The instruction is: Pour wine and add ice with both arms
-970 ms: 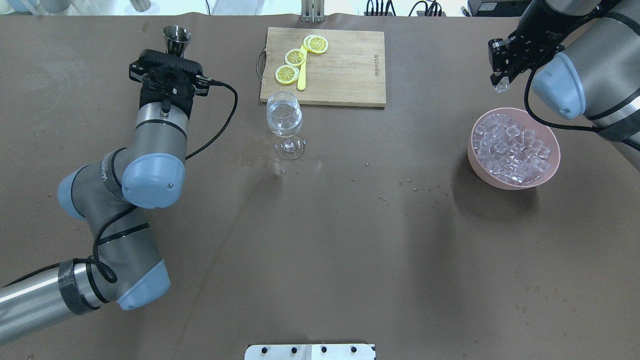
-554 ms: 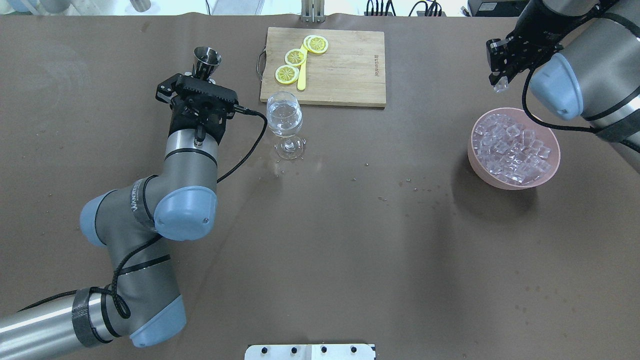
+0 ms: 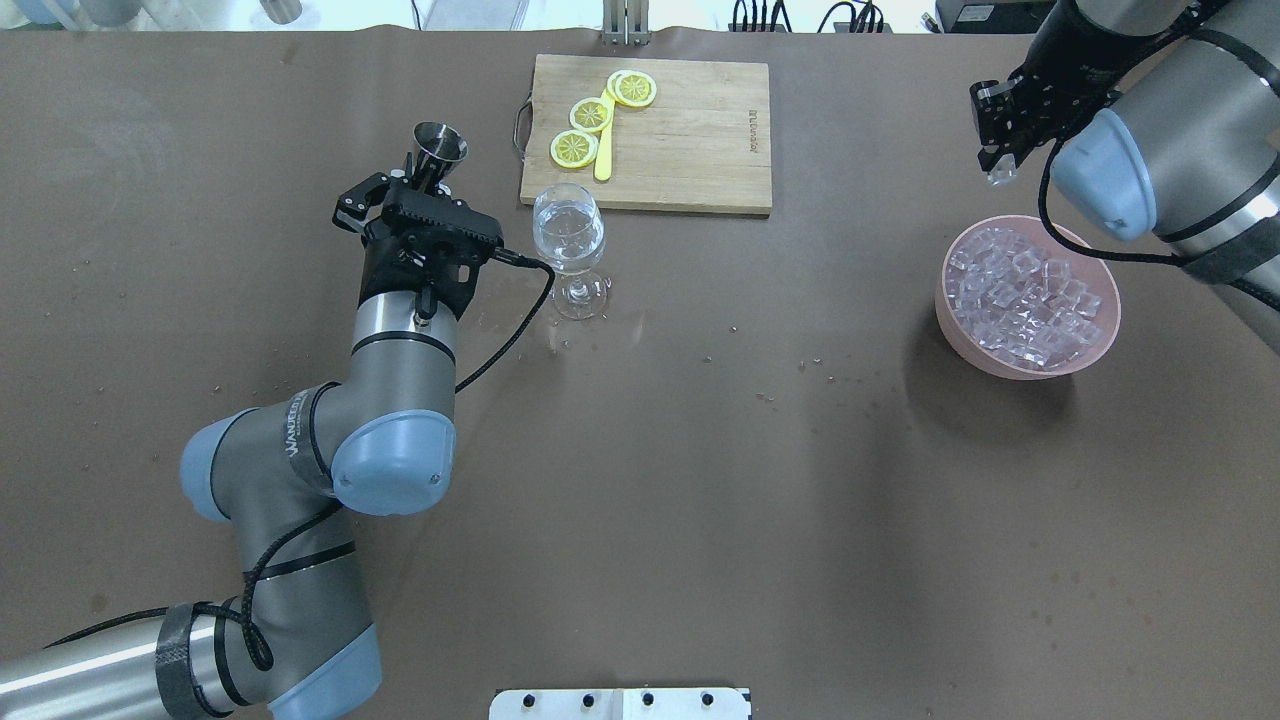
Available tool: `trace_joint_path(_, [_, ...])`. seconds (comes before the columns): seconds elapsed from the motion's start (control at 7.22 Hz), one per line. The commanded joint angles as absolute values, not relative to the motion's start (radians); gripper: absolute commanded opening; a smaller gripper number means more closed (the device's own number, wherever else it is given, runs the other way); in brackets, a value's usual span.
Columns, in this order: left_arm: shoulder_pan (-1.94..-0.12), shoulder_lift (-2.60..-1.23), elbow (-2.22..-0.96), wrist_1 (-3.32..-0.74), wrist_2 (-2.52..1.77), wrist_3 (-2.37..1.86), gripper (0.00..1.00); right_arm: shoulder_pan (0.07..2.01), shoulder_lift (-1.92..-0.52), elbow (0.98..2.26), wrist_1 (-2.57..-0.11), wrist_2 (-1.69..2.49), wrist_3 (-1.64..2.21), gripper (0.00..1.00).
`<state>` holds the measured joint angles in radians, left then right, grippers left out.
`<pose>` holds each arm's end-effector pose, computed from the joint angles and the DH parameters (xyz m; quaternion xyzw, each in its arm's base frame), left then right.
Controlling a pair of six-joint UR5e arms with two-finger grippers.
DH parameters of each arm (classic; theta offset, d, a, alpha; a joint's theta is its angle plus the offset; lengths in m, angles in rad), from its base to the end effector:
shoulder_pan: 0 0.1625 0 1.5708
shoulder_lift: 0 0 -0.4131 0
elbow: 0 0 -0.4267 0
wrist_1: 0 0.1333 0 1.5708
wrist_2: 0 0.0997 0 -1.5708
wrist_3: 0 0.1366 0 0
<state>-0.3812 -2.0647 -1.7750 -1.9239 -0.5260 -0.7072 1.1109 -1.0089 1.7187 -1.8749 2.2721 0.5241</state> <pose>0.4929 -0.4684 0.1995 0.6042 0.1017 -0.0640 0.7877 -0.2598 -0.6263 0.2906 0.0078 -0.3859 -0.0396 0.9216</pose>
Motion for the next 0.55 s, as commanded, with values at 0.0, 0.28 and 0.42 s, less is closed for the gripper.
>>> trace_joint_path(0.0, [-0.373, -2.094, -1.758, -1.924, -0.520, -0.704, 0.13, 1.114, -1.008, 1.724, -1.876, 2.269, 0.525, 0.00])
trace_joint_path(0.28, [-0.371, -2.120, -1.730, -1.887, -0.520, -0.701, 0.12, 1.098, -1.002, 1.720, -1.873, 2.267, 0.564, 0.00])
trace_joint_path(0.42, [-0.371, -2.131, -1.738, -1.852, -0.520, -0.701, 0.12, 1.088, -1.002, 1.715, -1.871, 2.263, 0.566, 0.00])
